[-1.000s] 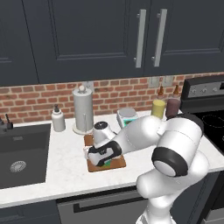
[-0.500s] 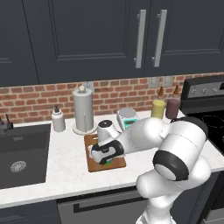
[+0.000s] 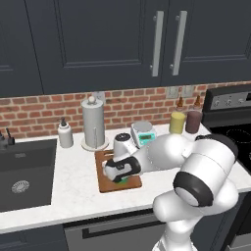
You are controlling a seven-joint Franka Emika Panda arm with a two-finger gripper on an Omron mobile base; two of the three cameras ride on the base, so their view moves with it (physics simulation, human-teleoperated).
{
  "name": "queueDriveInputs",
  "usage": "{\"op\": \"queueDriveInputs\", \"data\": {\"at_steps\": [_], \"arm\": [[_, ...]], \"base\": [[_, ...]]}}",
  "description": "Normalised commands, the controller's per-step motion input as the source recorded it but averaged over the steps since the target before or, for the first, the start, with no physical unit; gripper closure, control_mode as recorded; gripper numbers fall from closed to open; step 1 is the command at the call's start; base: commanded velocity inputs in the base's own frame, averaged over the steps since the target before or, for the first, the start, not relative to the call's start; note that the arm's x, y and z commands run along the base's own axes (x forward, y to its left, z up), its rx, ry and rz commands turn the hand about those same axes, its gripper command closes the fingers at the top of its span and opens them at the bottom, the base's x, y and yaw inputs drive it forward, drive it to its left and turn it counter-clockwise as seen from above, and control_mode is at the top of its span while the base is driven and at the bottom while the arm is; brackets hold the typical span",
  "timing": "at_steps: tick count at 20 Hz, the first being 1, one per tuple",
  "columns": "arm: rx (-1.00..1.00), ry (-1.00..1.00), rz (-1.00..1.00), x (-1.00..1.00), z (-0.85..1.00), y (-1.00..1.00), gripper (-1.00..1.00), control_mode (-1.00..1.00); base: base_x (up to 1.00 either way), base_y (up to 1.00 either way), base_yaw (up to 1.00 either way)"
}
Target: Pick up the sponge from the counter and clean the cutting board by briefly scrubbing or pressing down on the cutting board. Once finished, release the sponge.
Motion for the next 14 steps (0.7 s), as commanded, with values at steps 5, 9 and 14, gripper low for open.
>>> {"op": "queueDriveInputs", "data": {"at_steps": [5, 9, 14], "arm": [[0.01, 0.00, -0.04, -0.61, -0.66, -0.99, 1.00, -1.00], [0.00, 0.00, -0.04, -0.58, -0.74, -0.92, 1.00, -1.00], [0.00, 0.00, -0.05, -0.57, -0.78, -0.92, 1.00, -1.00]], "base": [[0.00, 0.00, 0.00], [0.00, 0.00, 0.00], [0.00, 0.00, 0.00]]}}
